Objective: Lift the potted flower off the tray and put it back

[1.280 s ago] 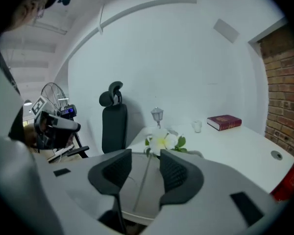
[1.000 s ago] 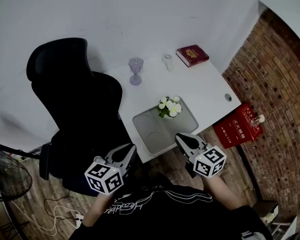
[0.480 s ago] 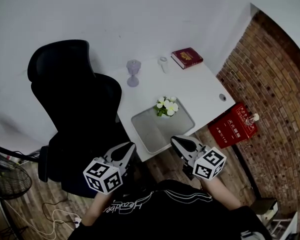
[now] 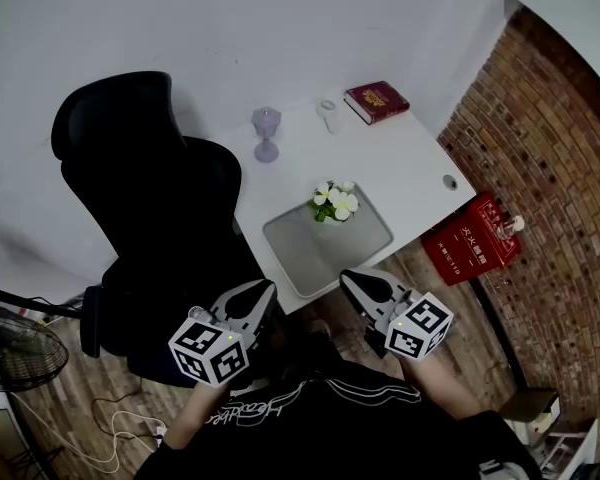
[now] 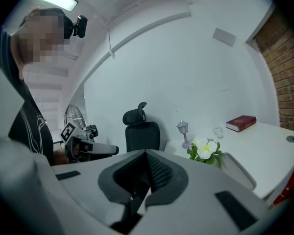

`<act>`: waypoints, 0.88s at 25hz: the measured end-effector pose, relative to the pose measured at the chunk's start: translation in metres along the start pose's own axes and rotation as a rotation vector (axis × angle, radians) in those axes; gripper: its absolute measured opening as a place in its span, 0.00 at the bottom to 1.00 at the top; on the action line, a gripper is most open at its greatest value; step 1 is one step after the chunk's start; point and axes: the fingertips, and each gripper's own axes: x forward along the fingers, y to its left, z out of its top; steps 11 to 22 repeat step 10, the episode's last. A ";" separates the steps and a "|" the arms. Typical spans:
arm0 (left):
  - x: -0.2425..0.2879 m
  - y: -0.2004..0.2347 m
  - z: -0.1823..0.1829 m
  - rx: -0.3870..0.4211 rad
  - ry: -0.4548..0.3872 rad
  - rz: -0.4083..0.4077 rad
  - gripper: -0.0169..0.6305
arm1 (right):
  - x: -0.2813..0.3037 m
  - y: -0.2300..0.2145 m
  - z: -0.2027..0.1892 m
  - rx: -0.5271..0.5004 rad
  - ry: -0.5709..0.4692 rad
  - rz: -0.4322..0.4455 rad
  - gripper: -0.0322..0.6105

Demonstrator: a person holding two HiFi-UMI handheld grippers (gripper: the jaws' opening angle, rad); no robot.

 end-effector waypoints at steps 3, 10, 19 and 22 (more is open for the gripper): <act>-0.001 -0.007 0.001 0.023 0.005 0.004 0.10 | -0.001 0.005 0.001 0.004 -0.010 0.018 0.05; 0.001 -0.012 0.004 0.045 0.018 0.018 0.10 | 0.001 0.009 0.006 0.016 -0.036 0.041 0.05; 0.001 -0.012 0.004 0.045 0.018 0.018 0.10 | 0.001 0.009 0.006 0.016 -0.036 0.041 0.05; 0.001 -0.012 0.004 0.045 0.018 0.018 0.10 | 0.001 0.009 0.006 0.016 -0.036 0.041 0.05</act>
